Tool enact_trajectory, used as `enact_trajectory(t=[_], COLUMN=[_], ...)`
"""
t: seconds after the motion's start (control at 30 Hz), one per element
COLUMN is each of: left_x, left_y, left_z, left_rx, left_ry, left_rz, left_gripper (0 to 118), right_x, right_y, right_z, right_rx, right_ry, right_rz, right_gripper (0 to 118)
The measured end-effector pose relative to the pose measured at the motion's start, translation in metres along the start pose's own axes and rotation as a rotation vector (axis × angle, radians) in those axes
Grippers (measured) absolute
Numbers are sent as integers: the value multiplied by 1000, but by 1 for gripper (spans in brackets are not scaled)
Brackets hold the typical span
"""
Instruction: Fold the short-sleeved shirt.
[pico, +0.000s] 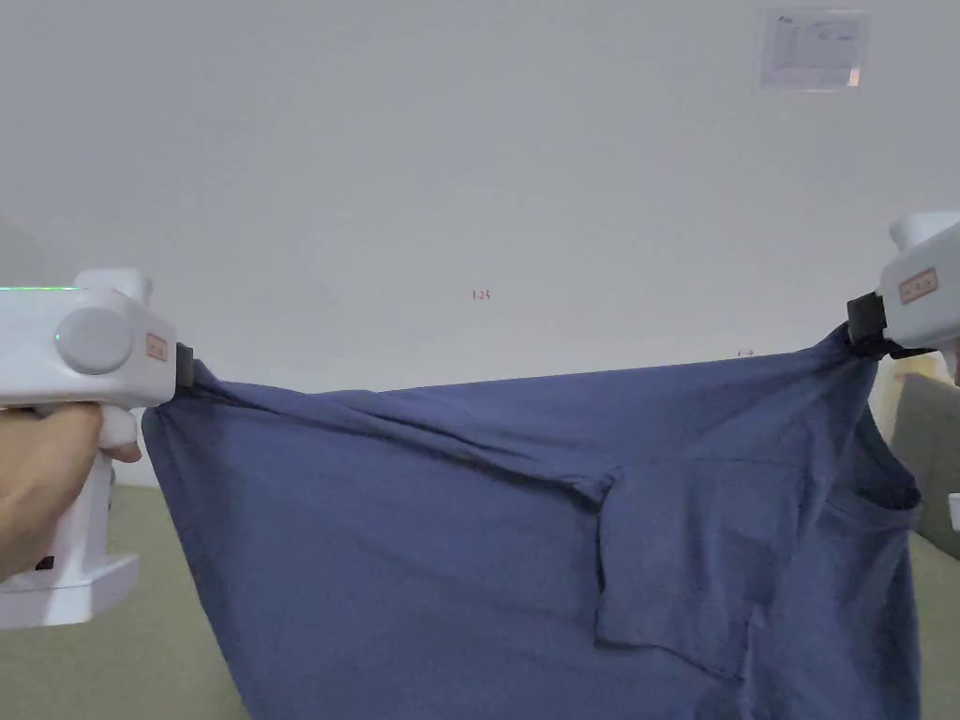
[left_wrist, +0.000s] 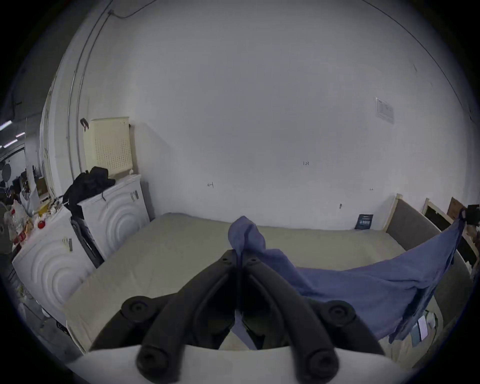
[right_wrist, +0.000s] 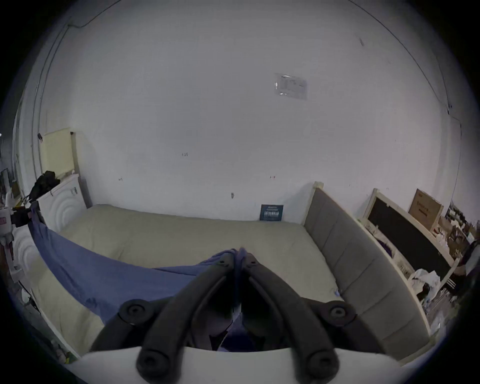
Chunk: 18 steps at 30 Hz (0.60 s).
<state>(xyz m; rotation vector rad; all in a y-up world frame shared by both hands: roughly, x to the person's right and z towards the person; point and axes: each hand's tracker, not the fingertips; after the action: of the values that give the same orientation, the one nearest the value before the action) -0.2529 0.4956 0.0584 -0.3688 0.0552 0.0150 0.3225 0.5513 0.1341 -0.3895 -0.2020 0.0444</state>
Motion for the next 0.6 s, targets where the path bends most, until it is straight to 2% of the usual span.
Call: enact_trajectory(t=[0.3,0.6], left_x=[34,46], left_y=[21,-26], left_z=[-85,-148], left_rx=[46,17], left_ry=[44,68], left_rz=[-25,-46], left_gripper=[3,3], right_x=[-2,-6], right_y=[41,-7], right_z=[-85,-167], right_rx=[31,-40], right_ry=[-38,-34], right_rz=[11,14], right_gripper=[3,3])
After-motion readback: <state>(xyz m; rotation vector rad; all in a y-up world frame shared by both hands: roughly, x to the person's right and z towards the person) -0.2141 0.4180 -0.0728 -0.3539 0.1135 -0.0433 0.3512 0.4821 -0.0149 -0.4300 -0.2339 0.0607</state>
